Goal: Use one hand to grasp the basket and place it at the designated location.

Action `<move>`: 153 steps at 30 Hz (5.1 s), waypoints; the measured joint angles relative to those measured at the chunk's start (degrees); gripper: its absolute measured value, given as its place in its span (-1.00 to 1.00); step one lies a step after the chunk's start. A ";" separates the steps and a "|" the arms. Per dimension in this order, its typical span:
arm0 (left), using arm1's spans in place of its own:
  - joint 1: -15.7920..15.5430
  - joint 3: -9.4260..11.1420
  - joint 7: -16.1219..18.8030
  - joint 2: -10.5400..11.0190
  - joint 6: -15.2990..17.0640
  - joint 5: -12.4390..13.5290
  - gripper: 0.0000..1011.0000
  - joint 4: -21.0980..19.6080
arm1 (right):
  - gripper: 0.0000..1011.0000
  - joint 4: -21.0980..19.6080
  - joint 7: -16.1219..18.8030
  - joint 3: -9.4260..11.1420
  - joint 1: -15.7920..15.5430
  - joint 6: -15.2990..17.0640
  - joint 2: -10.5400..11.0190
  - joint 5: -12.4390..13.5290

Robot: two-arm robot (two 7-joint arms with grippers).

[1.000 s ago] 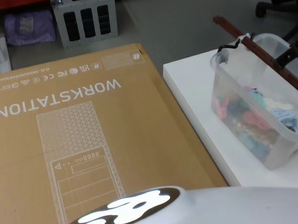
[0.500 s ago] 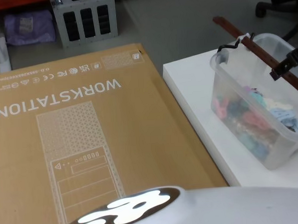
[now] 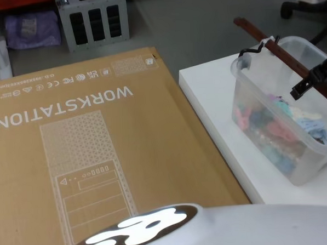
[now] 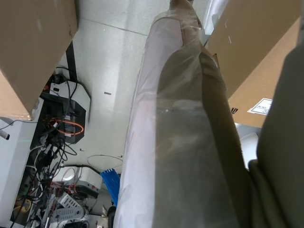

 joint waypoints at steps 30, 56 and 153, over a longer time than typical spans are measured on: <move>0.00 0.00 0.00 0.00 0.00 0.00 -1.00 0.00 | 0.35 2.27 1.37 0.53 -1.50 -1.42 -1.59 0.04; 0.00 0.00 0.00 0.00 0.00 0.00 -1.00 0.00 | -0.85 2.13 1.14 0.48 -1.49 -1.35 -1.47 0.07; 0.00 0.00 0.00 0.01 0.00 0.01 -1.00 0.02 | -1.00 31.18 34.01 -0.59 25.26 -27.00 -46.48 -9.00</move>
